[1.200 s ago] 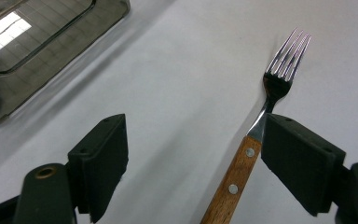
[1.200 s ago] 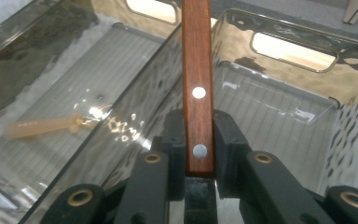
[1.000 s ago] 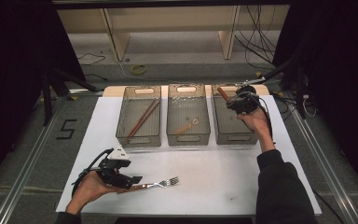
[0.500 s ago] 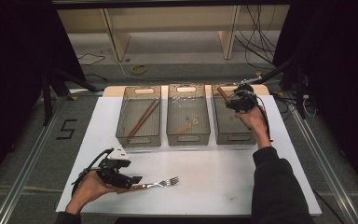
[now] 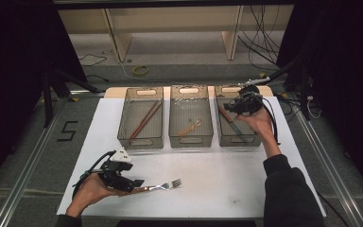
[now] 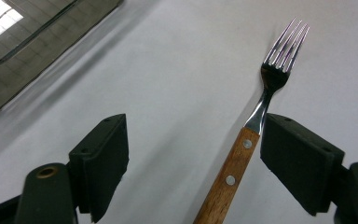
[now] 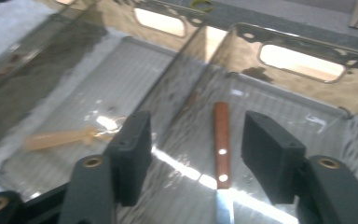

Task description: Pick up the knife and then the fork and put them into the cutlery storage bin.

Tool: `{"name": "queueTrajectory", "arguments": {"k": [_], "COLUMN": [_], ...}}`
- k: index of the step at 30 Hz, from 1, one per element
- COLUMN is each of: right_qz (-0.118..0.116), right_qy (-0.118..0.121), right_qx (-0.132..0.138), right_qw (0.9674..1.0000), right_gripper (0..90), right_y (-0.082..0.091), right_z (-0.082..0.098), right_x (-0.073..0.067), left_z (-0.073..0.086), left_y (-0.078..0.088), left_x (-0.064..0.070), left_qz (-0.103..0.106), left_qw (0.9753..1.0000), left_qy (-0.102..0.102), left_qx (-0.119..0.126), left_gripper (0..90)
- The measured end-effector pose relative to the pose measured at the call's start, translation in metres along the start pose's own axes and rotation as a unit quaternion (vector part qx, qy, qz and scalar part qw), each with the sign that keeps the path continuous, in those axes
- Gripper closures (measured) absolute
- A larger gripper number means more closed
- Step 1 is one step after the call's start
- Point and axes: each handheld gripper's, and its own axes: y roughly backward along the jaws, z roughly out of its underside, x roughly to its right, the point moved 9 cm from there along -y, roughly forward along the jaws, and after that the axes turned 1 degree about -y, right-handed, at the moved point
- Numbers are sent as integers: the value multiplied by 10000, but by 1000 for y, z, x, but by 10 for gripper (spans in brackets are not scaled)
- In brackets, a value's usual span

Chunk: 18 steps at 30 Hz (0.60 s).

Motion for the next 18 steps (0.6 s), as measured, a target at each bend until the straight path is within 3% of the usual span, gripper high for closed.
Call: {"name": "queueTrajectory", "arguments": {"k": [10,18], "right_qz": [-452,-728], "right_qy": [531,681], "right_qx": [134,283], "right_qw": [9975,9946], "right_gripper": [373,351], "right_y": [28,44], "right_z": [19,42], "right_x": [-44,-70], "left_z": [3,5], "left_y": [1,0], "left_x": [4,7], "left_qz": [51,72], "left_qw": [9997,9989], "left_qy": [-79,-188], "left_qx": [-239,-422], "left_gripper": [238,240]}}
